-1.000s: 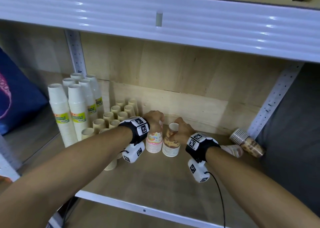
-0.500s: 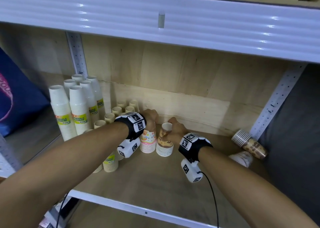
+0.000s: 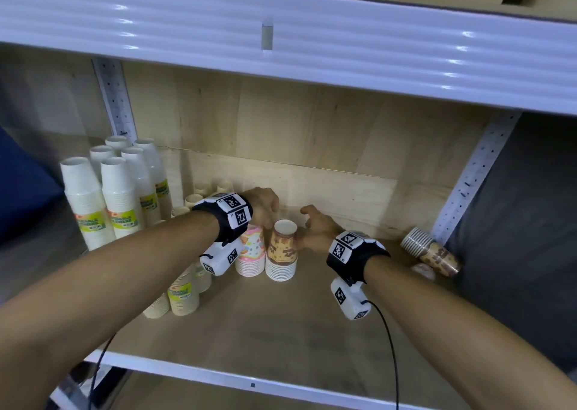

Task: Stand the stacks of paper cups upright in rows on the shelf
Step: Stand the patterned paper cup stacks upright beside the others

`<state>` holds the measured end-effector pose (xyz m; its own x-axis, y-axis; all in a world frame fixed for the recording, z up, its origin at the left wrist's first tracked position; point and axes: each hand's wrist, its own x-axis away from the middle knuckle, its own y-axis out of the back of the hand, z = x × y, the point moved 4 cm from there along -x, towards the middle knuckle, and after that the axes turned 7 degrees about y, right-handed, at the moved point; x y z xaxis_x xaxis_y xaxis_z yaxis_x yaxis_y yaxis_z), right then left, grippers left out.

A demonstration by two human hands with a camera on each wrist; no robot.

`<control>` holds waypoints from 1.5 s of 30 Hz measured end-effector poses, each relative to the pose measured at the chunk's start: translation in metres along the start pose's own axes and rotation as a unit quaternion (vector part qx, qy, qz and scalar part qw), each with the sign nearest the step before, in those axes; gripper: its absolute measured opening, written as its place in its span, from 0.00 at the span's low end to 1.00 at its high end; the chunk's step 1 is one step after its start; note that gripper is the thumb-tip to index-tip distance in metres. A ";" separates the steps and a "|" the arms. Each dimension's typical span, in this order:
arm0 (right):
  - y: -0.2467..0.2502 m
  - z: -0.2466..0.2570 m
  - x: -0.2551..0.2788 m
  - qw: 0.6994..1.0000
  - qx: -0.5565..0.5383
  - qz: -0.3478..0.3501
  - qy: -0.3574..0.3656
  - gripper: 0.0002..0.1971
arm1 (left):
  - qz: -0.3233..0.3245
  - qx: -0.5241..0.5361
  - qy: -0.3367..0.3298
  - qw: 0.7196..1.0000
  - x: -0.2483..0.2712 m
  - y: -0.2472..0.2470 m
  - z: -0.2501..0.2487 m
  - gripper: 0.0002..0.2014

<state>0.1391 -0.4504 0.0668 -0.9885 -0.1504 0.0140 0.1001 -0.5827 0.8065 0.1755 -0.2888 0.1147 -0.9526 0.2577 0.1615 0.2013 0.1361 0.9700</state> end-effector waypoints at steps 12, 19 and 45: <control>0.140 -0.120 0.057 0.983 0.069 -0.104 -0.138 0.40 | 0.015 0.053 -0.137 0.989 -0.015 -0.007 -0.130 0.23; 0.143 -0.199 0.087 0.950 0.123 -0.168 -0.232 0.30 | 0.074 0.073 -0.191 0.976 -0.019 -0.048 -0.207 0.31; 0.111 -0.287 0.075 0.937 0.151 -0.178 -0.260 0.33 | 0.193 0.040 -0.189 0.962 -0.068 -0.154 -0.261 0.50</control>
<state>0.1091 -0.7557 -0.0124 -0.8826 0.4657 -0.0642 -0.2049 -0.2582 0.9441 0.1500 -0.5769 0.0021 -0.6553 0.6316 0.4144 0.5543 0.0293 0.8318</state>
